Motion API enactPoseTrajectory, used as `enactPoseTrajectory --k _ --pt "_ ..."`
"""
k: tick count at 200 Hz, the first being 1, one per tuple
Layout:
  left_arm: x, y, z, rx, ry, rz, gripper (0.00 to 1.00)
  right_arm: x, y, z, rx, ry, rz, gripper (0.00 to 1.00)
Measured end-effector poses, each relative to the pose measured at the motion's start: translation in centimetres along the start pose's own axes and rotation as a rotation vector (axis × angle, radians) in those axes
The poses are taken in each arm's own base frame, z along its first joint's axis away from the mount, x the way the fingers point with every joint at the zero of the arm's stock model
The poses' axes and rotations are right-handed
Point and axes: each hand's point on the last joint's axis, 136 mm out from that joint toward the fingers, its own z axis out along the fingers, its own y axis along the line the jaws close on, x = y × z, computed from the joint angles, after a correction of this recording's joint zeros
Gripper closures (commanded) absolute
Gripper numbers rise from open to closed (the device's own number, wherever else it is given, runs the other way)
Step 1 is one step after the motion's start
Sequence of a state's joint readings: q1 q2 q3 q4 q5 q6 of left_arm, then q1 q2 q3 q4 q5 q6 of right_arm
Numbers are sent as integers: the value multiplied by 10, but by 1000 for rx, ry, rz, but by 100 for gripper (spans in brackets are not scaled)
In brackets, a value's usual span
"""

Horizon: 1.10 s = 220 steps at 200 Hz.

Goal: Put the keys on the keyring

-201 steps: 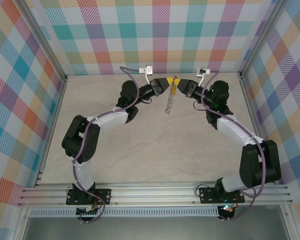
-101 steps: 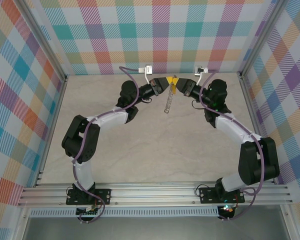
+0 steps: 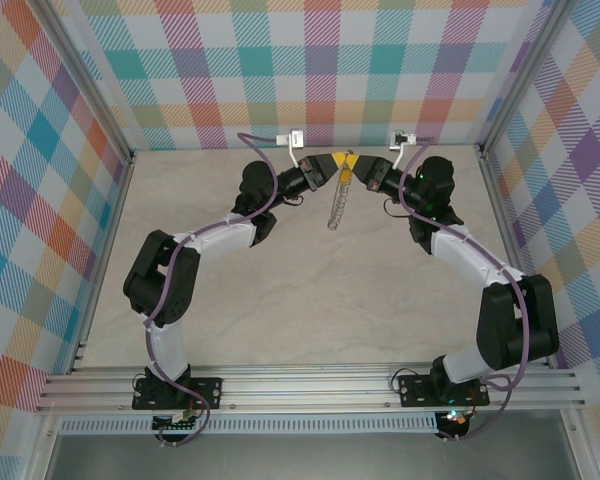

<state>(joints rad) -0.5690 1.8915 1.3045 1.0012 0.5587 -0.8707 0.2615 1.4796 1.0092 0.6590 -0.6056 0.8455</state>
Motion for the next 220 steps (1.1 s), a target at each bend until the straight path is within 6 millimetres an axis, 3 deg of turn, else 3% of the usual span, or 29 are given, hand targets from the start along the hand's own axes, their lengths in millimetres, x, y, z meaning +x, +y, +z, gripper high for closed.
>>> enactPoseTrajectory --k 35,72,102,139,183,220 --pt "3 3 0 -11 16 21 63 0 -7 -4 29 35 -1 100" --pt "0 5 -12 -58 55 96 49 -6 -12 -16 61 103 -26 100" --pt "-5 4 -24 -94 122 183 46 -8 -6 -23 49 160 -73 100" --pt "0 4 -33 -95 205 244 46 9 1 -27 -6 260 -101 100" --pt "9 -3 -32 -41 275 244 60 21 2 -23 -77 352 -90 100" --pt "12 -9 -30 9 298 231 59 29 -4 -22 -94 387 -70 100"
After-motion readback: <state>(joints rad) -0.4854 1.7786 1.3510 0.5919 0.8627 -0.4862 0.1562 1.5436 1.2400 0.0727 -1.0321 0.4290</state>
